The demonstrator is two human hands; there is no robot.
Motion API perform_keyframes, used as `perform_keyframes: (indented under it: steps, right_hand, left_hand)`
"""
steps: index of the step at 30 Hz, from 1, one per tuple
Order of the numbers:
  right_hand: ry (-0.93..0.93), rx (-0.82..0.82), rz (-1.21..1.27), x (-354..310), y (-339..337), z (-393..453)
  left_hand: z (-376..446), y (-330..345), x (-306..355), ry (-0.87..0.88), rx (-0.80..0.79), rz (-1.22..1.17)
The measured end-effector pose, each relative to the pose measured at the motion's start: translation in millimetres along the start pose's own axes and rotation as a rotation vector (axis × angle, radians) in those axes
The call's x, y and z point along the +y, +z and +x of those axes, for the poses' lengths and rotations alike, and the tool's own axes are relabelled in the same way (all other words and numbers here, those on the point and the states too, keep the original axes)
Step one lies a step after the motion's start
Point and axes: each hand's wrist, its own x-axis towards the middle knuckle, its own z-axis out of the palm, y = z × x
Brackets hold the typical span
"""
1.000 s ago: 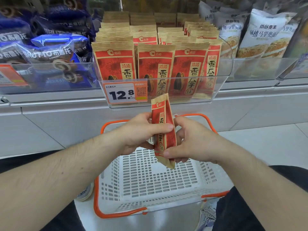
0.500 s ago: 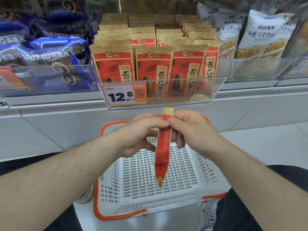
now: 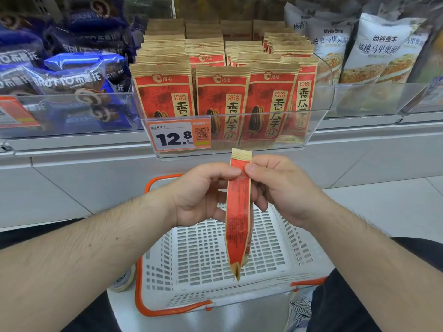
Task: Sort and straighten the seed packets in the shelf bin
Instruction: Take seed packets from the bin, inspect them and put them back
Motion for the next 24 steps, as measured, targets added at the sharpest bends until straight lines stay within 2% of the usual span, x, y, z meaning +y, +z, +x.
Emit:
perform_keyframes:
  steps: [5,11,18,24]
  right_hand:
    - [0.059,-0.026,-0.188,-2,-4,-2]
    - [0.274,-0.391,-0.502,-15,-21,-14]
    - [0.302,-0.465,-0.551,-17,-25,-16]
    - [0.308,-0.509,-0.488,-14,-26,-16]
  left_hand:
    - [-2,5,2,-0.052,0.170,-0.053]
    - [-1,7,5,-0.118,0.362,-0.172]
    - [0,7,3,-0.158,0.410,-0.220]
    - [-1,7,2,-0.201,0.381,-0.238]
